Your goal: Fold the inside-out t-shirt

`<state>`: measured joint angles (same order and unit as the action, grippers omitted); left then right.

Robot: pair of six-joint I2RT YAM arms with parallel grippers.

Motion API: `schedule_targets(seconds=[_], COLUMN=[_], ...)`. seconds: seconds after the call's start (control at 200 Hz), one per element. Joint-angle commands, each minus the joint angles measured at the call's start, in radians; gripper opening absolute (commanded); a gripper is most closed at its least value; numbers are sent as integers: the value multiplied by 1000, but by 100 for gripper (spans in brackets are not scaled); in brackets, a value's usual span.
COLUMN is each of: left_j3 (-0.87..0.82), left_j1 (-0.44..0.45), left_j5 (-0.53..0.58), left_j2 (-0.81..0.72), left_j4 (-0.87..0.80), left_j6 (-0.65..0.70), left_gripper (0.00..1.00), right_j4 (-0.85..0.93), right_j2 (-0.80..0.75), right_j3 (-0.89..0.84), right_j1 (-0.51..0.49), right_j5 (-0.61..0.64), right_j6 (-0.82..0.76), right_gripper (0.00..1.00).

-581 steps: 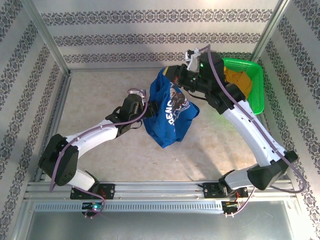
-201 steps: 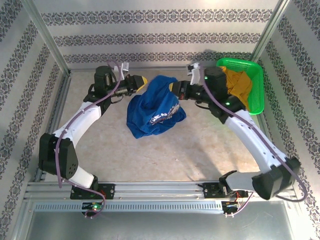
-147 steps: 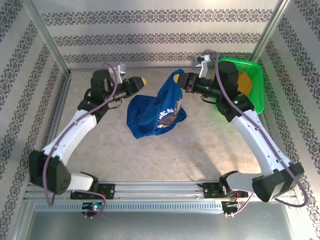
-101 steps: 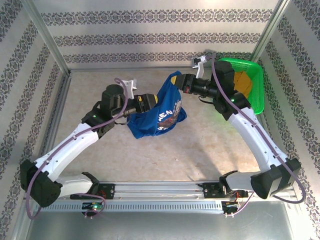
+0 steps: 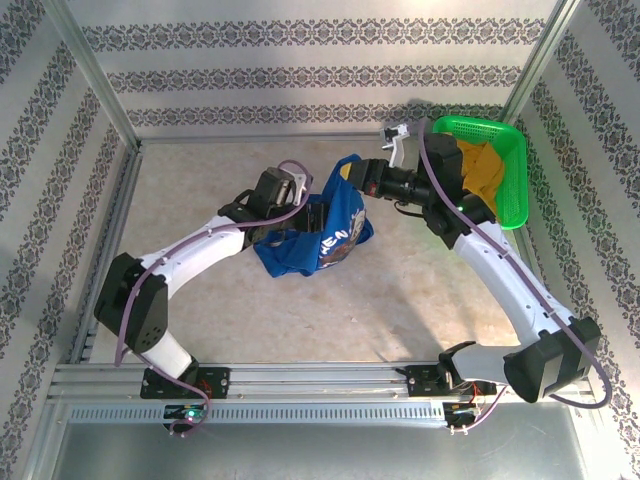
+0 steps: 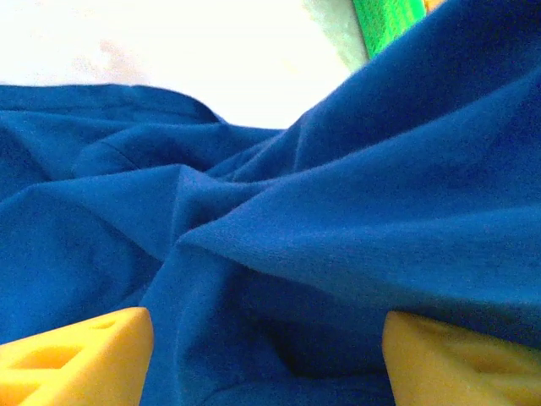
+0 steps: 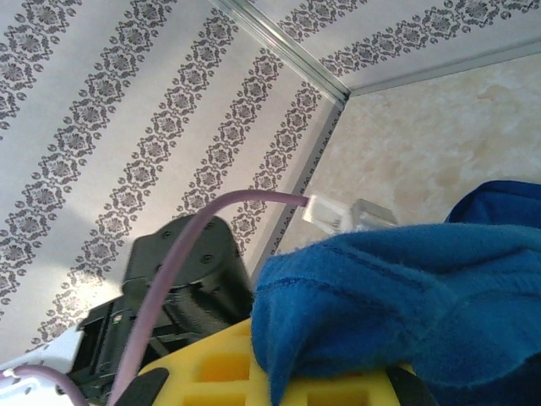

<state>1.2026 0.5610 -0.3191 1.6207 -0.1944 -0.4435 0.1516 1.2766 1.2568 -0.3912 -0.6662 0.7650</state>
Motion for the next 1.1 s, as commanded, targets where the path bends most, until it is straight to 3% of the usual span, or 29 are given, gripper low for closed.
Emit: schedule_targets(seconds=[0.0, 0.135, 0.23, 0.26, 0.335, 0.38, 0.575, 0.669, 0.714, 0.804, 0.854, 0.964, 1.094], left_j3=[21, 54, 88, 98, 119, 113, -43, -111, -131, -147, -147, -142, -129], left_j1=[-4, -3, -4, -4, -11, -23, -106, -154, -172, -196, -204, -212, -212], left_j5=[-85, -222, -306, -331, -382, -399, -352, -336, -341, -369, -393, -447, -510], left_j2=[41, 123, 180, 197, 226, 225, 72, -21, -54, -103, -117, -132, -136], left_j4=[45, 142, 221, 249, 309, 340, 451, 485, 499, 505, 509, 512, 510], left_j6=[75, 69, 24, 2, -53, -87, -186, -229, -248, -272, -284, -300, -319], left_gripper=[77, 85, 79, 68, 22, 0, 0, 0, 0, 0, 0, 0, 0], right_j4=[-86, -150, -187, -191, -190, -190, -125, -66, -41, 30, 75, 148, 246], right_j2=[-30, -37, -45, -51, -72, -89, -126, -124, -121, -106, -92, -102, -144], right_j3=[-18, -58, -88, -98, -129, -157, -257, -296, -311, -331, -326, -303, -221], right_j1=[-22, -15, 7, 17, 45, 69, 143, 170, 179, 187, 185, 159, 12], right_j5=[18, 22, 12, 11, 25, 37, 99, 140, 165, 244, 288, 352, 467], right_j6=[34, 88, 132, 140, 143, 154, 118, 79, 61, 4, -38, -101, -227], right_gripper=[0, 0, 0, 0, 0, 0, 0, 8, 13, 45, 56, 61, 68])
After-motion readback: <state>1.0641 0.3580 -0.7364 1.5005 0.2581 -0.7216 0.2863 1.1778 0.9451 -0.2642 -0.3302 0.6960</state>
